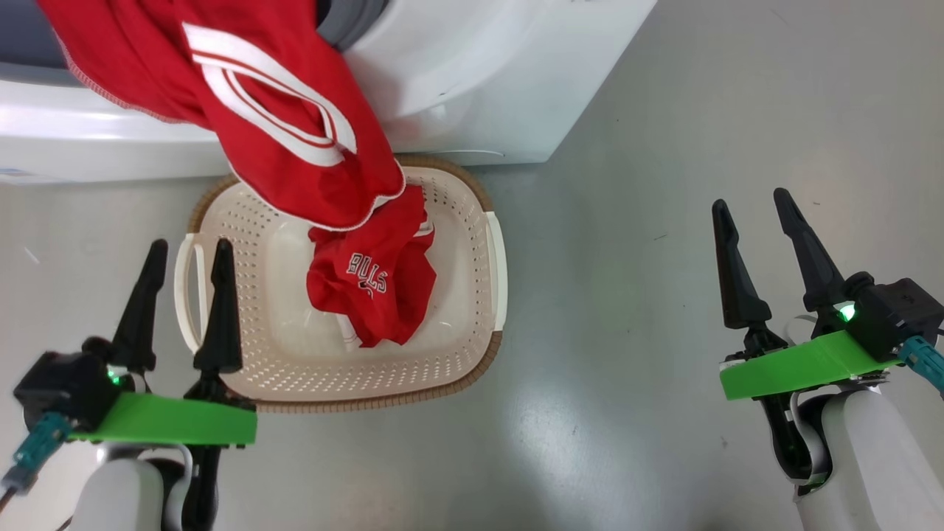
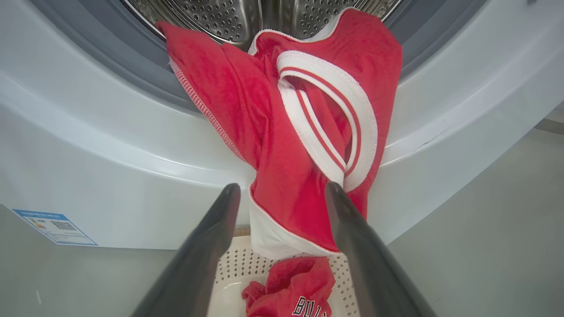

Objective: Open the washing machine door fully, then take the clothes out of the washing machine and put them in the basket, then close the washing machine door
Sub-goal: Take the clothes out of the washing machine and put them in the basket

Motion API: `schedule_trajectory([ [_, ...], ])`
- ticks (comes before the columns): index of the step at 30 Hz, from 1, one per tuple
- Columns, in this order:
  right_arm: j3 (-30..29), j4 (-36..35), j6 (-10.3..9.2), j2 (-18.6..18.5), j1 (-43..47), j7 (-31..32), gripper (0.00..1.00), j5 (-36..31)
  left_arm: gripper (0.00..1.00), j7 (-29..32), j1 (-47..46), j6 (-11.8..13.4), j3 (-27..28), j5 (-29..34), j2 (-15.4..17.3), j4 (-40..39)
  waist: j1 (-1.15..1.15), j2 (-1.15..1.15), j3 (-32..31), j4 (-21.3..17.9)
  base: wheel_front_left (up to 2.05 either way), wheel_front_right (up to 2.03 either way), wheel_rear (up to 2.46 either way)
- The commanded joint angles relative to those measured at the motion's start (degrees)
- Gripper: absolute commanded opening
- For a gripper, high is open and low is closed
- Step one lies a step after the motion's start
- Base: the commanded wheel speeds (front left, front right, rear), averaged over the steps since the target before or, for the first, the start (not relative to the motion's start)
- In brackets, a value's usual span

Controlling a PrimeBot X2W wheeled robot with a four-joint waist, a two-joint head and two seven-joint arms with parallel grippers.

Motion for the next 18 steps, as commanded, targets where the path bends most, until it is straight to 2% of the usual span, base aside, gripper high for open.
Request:
schedule_trajectory([
  [1, 1.06, -1.18, 0.28, 0.01, 1.53, -0.37, 1.00, -0.67, 1.00, -0.29, 1.99, -0.32, 2.21, 0.25, 1.01, -1.93, 0.00, 0.00, -0.01, 0.09, 0.00, 0.00, 0.00],
  [11, 0.94, -1.23, 0.28, 0.01, 1.43, -0.37, 1.00, -0.71, 1.00, -0.29, 1.81, -0.32, 2.06, 0.35, 0.71, -3.84, 0.00, 0.00, -0.05, 0.16, 0.00, 0.00, 0.00],
  [18, 0.69, -1.16, 0.28, 0.01, 1.65, -0.37, 1.00, -0.56, 1.00, -0.29, -3.67, -0.32, 0.60, -1.35, 2.93, -2.33, 0.00, 0.00, -0.33, 0.65, 0.00, 0.00, 0.00],
])
